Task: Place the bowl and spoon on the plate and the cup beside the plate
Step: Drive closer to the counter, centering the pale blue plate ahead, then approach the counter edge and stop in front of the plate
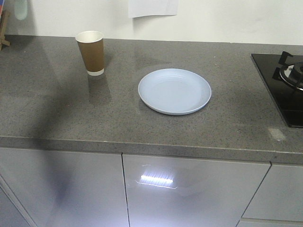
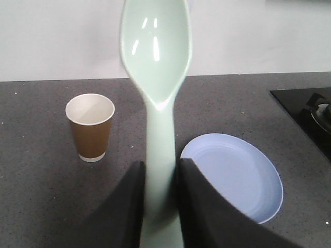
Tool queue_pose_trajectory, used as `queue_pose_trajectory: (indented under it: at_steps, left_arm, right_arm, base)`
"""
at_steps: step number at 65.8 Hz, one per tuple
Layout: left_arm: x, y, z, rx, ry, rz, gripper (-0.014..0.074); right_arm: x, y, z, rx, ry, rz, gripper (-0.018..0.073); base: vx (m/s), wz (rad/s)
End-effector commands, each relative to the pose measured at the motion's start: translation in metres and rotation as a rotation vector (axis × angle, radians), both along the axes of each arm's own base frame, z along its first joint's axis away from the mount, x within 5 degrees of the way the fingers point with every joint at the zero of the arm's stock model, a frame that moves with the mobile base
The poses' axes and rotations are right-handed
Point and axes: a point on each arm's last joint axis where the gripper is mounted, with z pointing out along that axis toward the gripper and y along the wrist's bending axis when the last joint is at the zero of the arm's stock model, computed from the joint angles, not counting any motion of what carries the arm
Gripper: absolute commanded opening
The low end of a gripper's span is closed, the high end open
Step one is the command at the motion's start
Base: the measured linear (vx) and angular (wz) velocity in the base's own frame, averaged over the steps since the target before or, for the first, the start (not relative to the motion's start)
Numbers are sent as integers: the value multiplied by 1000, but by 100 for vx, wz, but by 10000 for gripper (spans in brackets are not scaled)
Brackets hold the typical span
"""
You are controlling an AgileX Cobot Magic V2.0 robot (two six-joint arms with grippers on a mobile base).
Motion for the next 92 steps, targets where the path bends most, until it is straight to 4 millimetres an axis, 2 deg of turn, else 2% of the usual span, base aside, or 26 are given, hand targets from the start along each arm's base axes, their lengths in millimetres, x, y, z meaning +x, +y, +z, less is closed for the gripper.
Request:
queue_pose_trajectory:
  at_steps: [1,92]
  left_arm:
    - [-13,-1,22,-43,-107,3,-6]
    - [-13,-1,22,-43,-107,3,-6]
  right_arm:
    - [-11,7,18,29,-90,11,-5]
    - [-11,7,18,29,-90,11,-5]
  base:
    - [5,-7]
    - [4,-9]
